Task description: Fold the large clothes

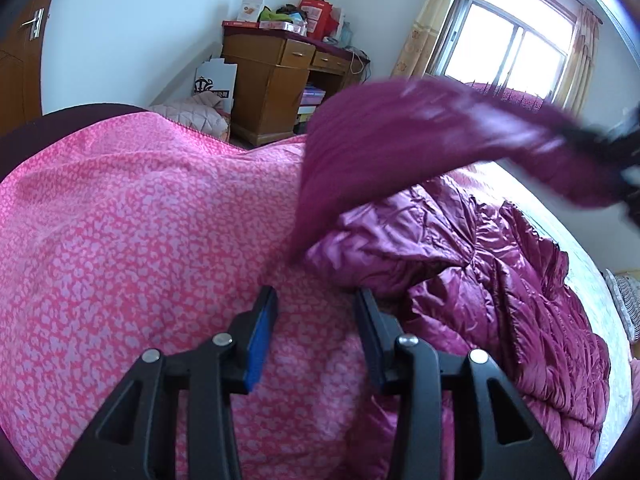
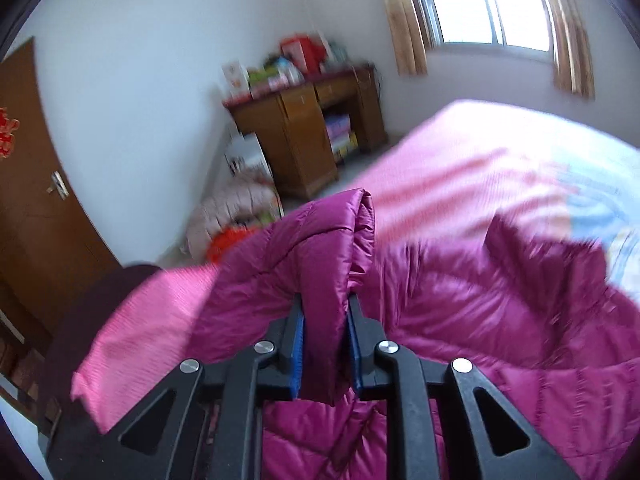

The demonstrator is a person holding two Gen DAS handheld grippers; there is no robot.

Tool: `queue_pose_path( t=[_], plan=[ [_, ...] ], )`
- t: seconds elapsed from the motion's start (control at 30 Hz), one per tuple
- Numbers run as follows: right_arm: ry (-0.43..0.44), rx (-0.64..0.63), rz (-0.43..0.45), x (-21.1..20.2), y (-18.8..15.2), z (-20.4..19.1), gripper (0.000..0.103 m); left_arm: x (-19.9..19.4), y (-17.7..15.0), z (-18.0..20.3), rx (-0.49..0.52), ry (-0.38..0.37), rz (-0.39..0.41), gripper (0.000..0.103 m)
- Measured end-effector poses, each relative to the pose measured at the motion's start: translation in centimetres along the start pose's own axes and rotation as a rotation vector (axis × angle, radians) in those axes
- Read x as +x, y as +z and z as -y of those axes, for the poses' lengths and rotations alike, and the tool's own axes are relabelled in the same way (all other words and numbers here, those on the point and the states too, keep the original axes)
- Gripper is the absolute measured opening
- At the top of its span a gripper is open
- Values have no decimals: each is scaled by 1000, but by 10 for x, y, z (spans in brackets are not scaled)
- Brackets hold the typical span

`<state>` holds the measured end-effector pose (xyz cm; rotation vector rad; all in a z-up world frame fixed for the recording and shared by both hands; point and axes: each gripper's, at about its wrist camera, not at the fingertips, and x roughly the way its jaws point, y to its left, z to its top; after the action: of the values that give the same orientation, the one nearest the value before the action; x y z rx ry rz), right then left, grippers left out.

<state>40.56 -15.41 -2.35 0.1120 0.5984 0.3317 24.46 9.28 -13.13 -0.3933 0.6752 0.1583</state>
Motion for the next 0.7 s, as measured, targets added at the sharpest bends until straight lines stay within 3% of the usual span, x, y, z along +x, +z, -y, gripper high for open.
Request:
queue_pose_path(
  t=[0.2,0.33,0.47,0.7],
  plan=[
    [-48,57,120,-83,5,23,18,7,4,0,8,11,-2,43],
    [-140,131,135,-123,-18,64,18,10,6,3,20,25,-4,43],
    [-185,276,68,-131,-58,115,18,13,7,3,31,37,-4,43],
    [-258,375,-126,-88,-135,161,21,19,8,5,45,49,-6,43]
  ],
)
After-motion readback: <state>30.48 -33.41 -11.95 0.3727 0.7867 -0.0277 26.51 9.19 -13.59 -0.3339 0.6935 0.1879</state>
